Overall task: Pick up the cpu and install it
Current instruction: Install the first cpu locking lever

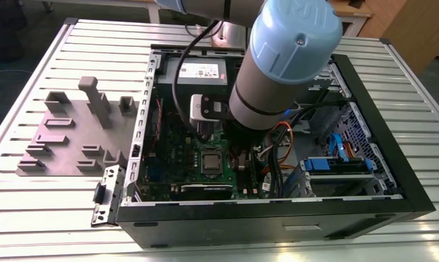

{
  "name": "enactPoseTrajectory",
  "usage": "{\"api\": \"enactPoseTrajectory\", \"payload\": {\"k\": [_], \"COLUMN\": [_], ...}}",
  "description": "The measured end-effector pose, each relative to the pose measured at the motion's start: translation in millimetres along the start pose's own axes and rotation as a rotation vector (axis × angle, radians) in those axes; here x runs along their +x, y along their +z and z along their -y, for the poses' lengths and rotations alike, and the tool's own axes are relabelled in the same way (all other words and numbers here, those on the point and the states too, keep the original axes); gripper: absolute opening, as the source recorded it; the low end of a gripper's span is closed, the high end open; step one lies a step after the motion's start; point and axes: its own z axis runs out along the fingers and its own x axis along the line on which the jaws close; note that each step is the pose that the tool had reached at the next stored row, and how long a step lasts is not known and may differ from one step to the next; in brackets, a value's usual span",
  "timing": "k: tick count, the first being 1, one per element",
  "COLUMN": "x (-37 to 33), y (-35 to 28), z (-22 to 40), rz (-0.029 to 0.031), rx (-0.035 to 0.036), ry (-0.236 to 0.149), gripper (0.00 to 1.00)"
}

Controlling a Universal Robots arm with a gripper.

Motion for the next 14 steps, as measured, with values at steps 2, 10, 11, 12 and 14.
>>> {"api": "enactPoseTrajectory", "payload": {"k": [2,10,11,12,14], "x": [1.0,7.3,8.0,8.7,9.5], "y": [1.4,5.7,6.4,7.3,9.5], "z": [0.2,0.6,0.7,0.8,0.9], "rz": [0.0,-0.0006,-0.0007,-0.0007,-0.0007], "rx": [-0.0002,-0.0011,-0.0013,-0.0013,-0.0015], "ry": [-0.001,-0.007,-0.008,-0.008,-0.009], "gripper": [0.11,0.11,0.11,0.11,0.11]}}
